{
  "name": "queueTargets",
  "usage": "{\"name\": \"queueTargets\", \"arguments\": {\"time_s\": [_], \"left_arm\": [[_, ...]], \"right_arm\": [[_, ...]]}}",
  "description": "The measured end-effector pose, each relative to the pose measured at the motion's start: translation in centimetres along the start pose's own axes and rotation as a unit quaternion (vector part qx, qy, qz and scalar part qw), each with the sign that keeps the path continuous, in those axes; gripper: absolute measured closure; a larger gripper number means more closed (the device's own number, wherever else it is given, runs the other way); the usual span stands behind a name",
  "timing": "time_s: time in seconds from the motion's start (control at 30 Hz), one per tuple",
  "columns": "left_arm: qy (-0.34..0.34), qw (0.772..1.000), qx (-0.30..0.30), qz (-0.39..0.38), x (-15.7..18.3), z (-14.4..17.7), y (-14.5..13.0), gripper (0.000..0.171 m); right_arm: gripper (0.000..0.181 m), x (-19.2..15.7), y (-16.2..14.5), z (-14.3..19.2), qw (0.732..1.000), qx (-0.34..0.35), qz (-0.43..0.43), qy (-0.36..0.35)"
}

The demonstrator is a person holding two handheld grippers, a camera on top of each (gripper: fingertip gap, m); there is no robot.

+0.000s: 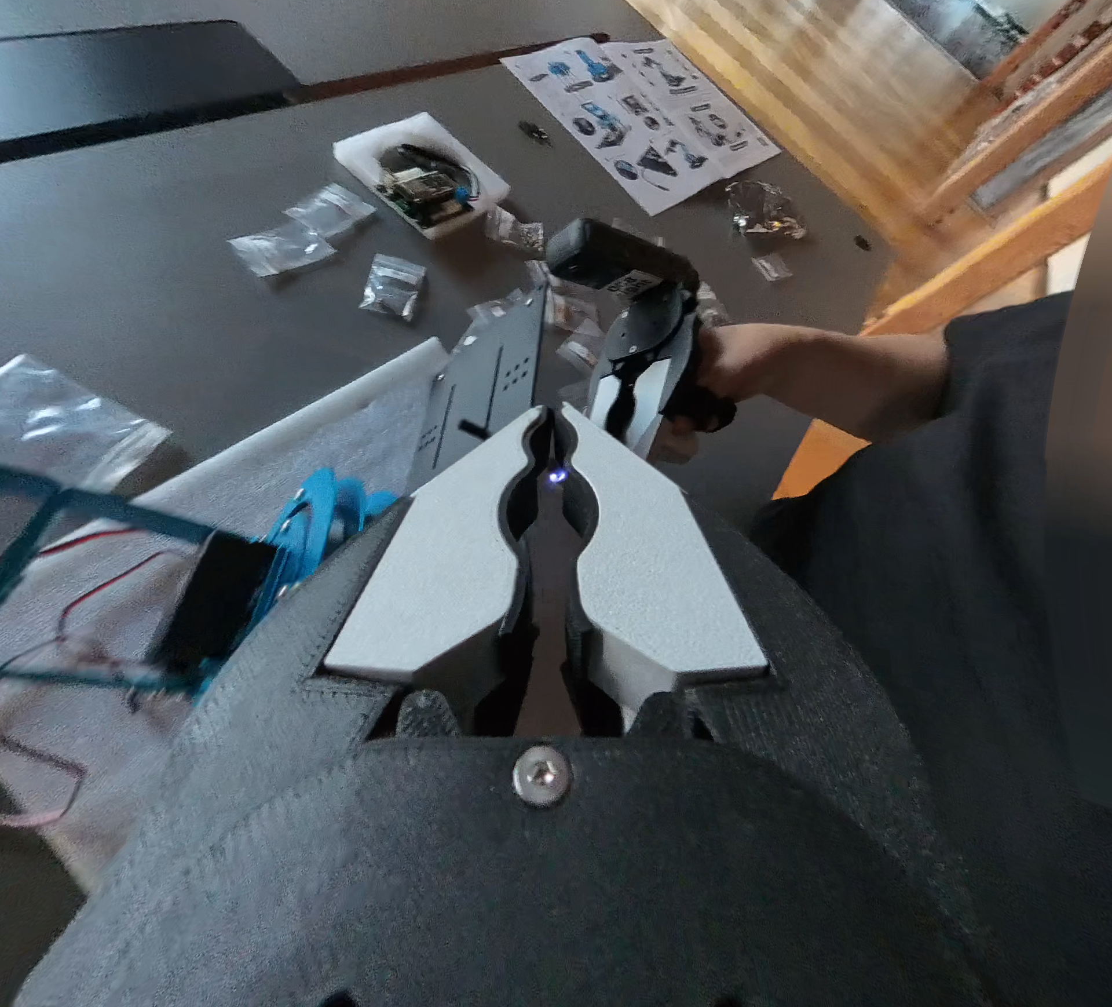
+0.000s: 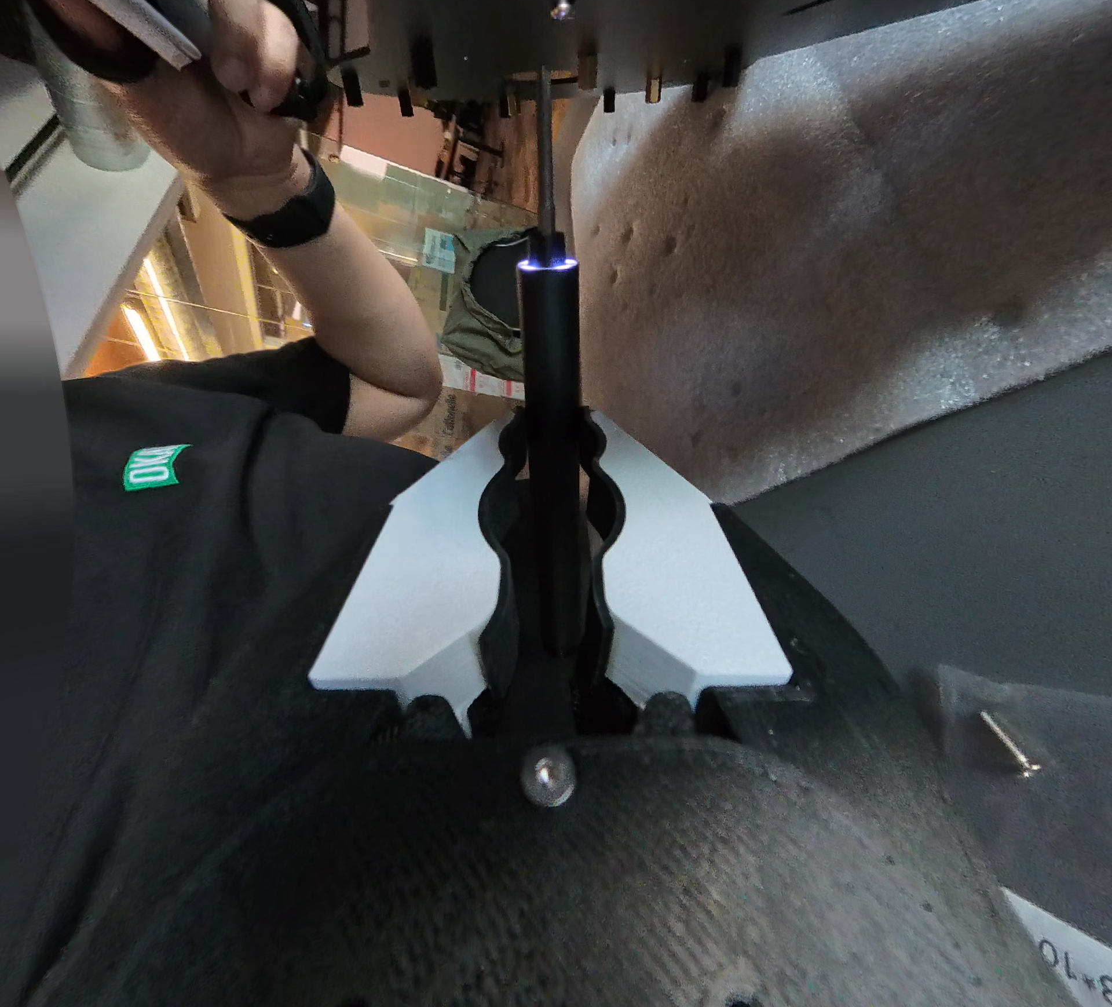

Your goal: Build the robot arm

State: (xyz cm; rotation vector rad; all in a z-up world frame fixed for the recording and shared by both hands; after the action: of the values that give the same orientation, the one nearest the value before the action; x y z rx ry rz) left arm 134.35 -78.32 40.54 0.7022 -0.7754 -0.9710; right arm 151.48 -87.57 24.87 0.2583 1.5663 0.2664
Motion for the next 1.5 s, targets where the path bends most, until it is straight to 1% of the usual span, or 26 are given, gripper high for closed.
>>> {"name": "queueTargets", "arguments": {"time_s": [0.07,0.13,0.23,0.33,0.43,0.57,0.8,1.1,1.5], "left_arm": [[-0.014,1.0,0.019,0.008,0.4,-0.8,0.4,0.171],[-0.02,0.999,0.04,0.019,0.5,-1.1,0.2,0.171],[-0.035,0.996,0.064,0.049,0.7,-1.0,-0.7,0.171],[-0.034,0.994,0.077,0.063,1.0,-0.3,-2.0,0.171],[-0.018,0.996,0.064,0.06,1.6,0.4,-3.3,0.171],[-0.015,0.998,0.04,0.056,2.4,0.6,-4.6,0.171],[-0.041,0.996,0.021,0.076,3.5,-0.2,-6.1,0.171],[-0.064,0.995,0.009,0.082,4.1,-0.8,-6.8,0.171],[-0.069,0.994,0.007,0.08,4.4,-0.7,-7.1,0.171]], "right_arm": [[0.165,0.0,0.2,0.1,1.0,0.007,-0.004,0.007],[0.165,0.1,0.3,0.1,1.0,0.012,-0.006,0.004],[0.165,0.2,0.3,0.0,1.0,0.002,-0.01,0.001],[0.165,0.2,0.5,0.0,1.0,0.002,-0.011,0.001],[0.165,0.2,0.7,0.1,1.0,0.003,-0.009,-0.001],[0.165,0.3,0.7,0.0,1.0,-0.005,-0.009,-0.001],[0.165,0.2,0.9,0.0,1.0,-0.006,-0.001,-0.006],[0.165,0.2,0.9,0.0,1.0,-0.008,-0.003,-0.004],[0.165,0.2,0.8,0.0,1.0,-0.006,-0.004,-0.007]]}}
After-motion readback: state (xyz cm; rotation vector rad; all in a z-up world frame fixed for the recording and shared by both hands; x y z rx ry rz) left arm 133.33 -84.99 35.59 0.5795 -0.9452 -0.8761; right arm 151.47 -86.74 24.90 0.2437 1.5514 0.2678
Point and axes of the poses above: each gripper's, where its closed fingertips meet, z back along the fingers, y out of its top, x = y × z across the jaws, the point moved 8 cm from there along z, back along the fingers, and after that the axes turned 14 degrees about y, right-handed, at the moved point
